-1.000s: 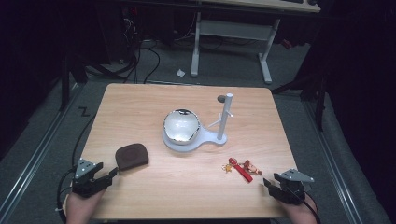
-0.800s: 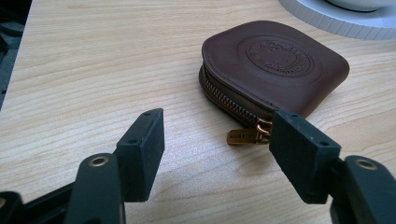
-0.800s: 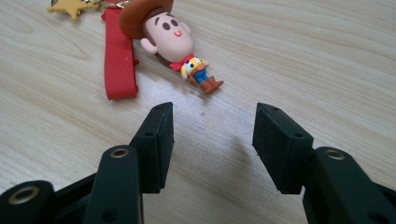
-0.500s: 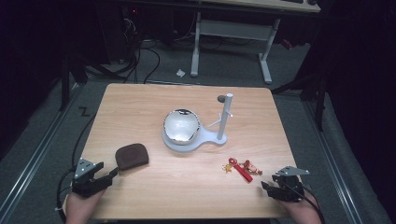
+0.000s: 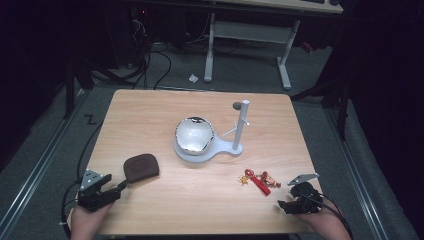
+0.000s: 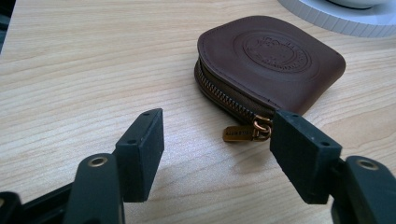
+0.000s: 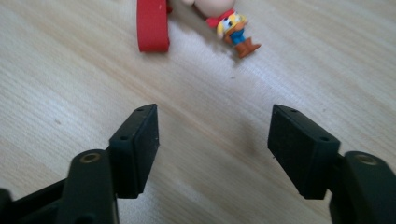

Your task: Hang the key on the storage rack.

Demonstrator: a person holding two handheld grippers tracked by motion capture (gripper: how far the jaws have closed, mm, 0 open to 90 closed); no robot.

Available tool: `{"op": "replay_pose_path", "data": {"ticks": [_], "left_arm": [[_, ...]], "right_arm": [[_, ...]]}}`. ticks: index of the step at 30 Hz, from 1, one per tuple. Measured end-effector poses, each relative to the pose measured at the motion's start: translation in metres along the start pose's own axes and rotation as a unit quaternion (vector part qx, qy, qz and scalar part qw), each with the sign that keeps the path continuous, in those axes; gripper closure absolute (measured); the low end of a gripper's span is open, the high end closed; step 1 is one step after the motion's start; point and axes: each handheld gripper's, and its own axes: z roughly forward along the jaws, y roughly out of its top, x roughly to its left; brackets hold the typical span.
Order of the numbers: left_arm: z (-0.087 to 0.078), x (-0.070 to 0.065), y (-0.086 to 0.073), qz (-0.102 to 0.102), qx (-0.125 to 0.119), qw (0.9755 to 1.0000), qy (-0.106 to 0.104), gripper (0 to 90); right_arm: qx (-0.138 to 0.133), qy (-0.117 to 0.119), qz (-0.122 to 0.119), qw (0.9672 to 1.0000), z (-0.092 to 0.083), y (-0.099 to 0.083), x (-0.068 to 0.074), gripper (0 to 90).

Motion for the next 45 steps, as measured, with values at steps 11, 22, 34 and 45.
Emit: {"op": "replay_pose_path", "data": {"ticks": [11,22,34,45], "left_arm": [[0.001,0.000,0.000,0.000,0.004,1.0000,-0.004,35.5],[0.002,0.001,-0.001,-0.002,0.007,1.0000,-0.005,35.5],[0.003,0.001,-0.001,-0.001,0.011,0.9999,-0.008,35.5],[0.002,0.003,-0.001,-0.006,0.010,0.9999,-0.010,35.2]], "right_arm": [[0.044,0.014,-0.020,0.9987,-0.001,0.013,0.002,28.4],[0.055,0.022,-0.045,0.9972,-0.004,0.025,0.004,29.7],[0.062,0.007,-0.098,0.9932,-0.004,0.058,0.002,47.3],[0.067,0.002,-0.119,0.9906,0.016,0.083,0.002,53.4]]}}
